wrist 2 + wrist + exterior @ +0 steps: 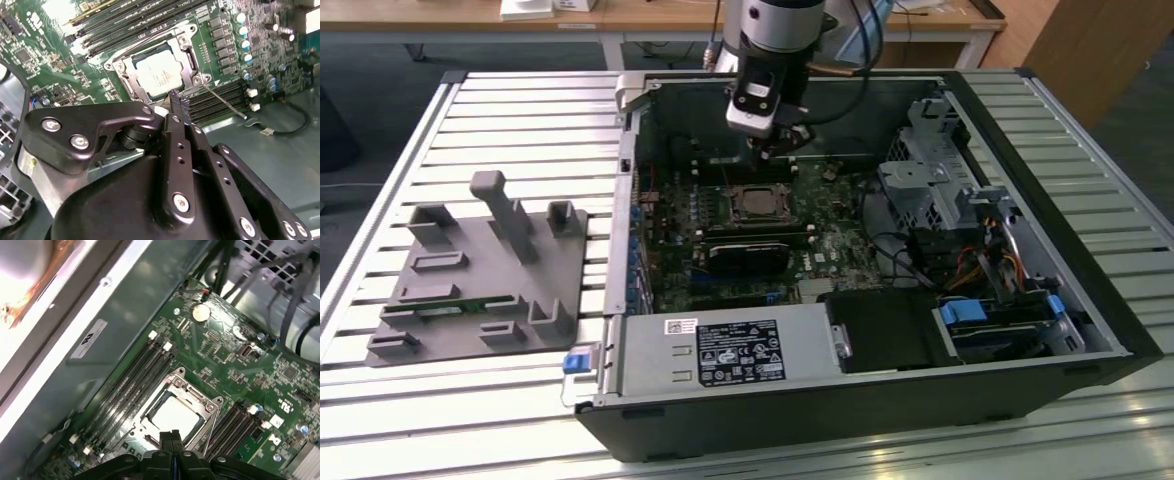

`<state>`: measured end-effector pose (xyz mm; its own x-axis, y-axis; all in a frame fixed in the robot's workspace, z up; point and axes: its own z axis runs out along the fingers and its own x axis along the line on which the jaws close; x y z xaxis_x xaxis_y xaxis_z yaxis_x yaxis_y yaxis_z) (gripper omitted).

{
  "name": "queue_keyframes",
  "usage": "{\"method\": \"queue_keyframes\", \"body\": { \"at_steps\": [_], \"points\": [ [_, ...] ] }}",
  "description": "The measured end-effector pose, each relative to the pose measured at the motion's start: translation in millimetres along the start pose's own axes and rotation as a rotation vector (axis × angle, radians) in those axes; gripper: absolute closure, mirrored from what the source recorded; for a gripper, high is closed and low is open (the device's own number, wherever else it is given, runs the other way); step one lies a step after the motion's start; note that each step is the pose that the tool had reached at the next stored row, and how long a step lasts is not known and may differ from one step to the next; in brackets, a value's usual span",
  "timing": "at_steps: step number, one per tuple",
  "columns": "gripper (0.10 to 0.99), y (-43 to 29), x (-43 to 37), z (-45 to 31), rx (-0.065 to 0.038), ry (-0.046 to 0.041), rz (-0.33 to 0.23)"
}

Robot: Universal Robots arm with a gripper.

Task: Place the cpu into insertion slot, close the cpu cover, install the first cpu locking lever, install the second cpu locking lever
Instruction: 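Install the first cpu locking lever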

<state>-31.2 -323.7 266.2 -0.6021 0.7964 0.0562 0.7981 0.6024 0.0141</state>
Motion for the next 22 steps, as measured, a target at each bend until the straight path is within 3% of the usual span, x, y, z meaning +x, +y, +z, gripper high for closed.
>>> {"method": "queue_keyframes", "body": {
  "at_steps": [22],
  "points": [
    [0.980, 0.0, 0.0, 0.5, 0.021, 0.0038, -0.377]
  ]
}}
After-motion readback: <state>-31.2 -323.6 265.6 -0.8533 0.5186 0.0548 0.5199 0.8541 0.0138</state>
